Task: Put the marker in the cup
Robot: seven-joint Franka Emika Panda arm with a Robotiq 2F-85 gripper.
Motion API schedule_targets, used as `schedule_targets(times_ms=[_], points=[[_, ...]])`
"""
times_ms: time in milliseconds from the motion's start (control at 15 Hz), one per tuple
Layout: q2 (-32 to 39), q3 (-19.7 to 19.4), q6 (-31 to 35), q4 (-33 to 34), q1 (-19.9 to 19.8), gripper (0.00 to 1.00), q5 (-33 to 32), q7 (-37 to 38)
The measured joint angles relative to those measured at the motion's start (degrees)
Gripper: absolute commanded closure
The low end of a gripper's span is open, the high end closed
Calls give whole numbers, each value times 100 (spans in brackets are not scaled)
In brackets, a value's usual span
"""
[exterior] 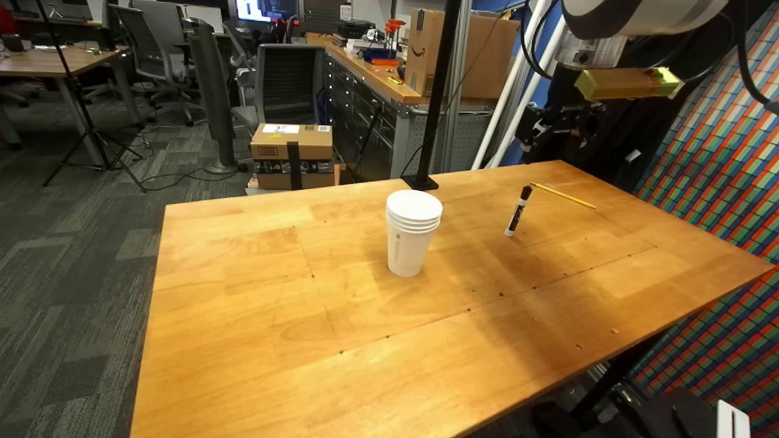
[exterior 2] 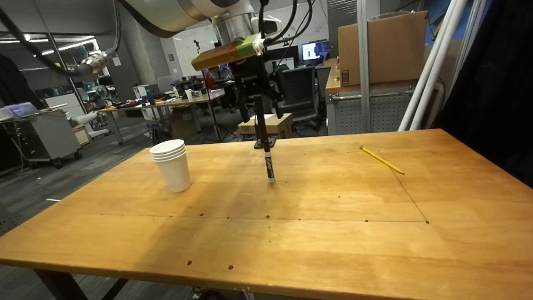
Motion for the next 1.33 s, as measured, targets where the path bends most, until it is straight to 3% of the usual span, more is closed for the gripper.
schedule_targets(times_ms=[733,1333], points=[[973,-66,188,616,-35,0,135,-174],[1038,-47,-44,654,164,0,-117,735]])
